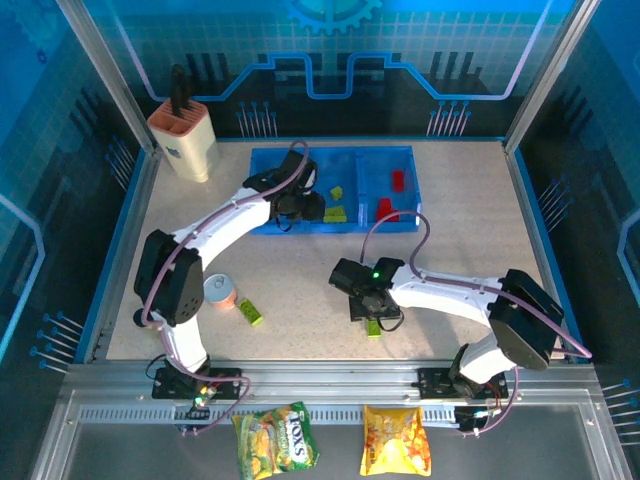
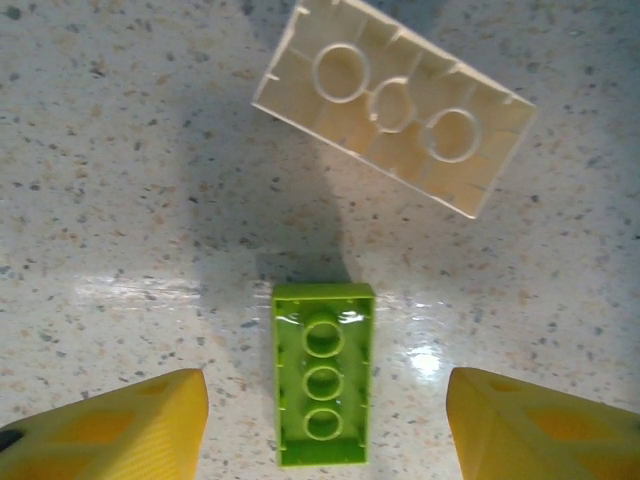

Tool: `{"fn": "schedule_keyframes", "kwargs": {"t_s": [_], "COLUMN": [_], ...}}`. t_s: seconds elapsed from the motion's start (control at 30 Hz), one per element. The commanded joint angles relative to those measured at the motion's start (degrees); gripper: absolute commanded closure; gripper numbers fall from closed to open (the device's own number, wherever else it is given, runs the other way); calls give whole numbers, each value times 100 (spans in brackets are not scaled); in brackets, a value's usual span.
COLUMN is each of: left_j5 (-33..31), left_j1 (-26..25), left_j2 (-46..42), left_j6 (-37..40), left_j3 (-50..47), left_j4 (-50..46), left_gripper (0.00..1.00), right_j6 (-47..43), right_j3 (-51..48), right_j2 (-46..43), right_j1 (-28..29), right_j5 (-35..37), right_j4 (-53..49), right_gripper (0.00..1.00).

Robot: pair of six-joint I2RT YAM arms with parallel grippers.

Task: Sort the legos into containers by color
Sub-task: Pick up the lego from the bottom-center of the table.

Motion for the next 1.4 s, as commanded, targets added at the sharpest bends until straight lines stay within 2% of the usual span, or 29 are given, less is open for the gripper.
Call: {"fn": "schedule_keyframes", "kwargs": {"t_s": [0.0, 0.37, 0.8, 1.03, 1.37], "left_j5": [143, 314, 285, 218, 138], "left_j1": [62, 62, 55, 58, 60], "left_j2": [-426, -956, -1236, -1418, -1799], "left_j6": [-95, -233, -289, -302, -338], "left_j3": [-373, -1190, -1560, -1685, -2070], "left_j4": [255, 441, 450, 450, 428], "left_gripper": [63, 63, 63, 63, 62], "right_j6": [184, 237, 386, 303, 103], "right_j3": [-91, -309, -666, -543, -26], "right_j2": [122, 330, 418, 422, 522], "right_j1": [64, 55, 77, 90, 110], "right_j5": [-142, -209, -290, -249, -151], "right_j4": [267, 465, 599, 543, 358], "right_gripper": [35, 40, 51, 60, 64]}}
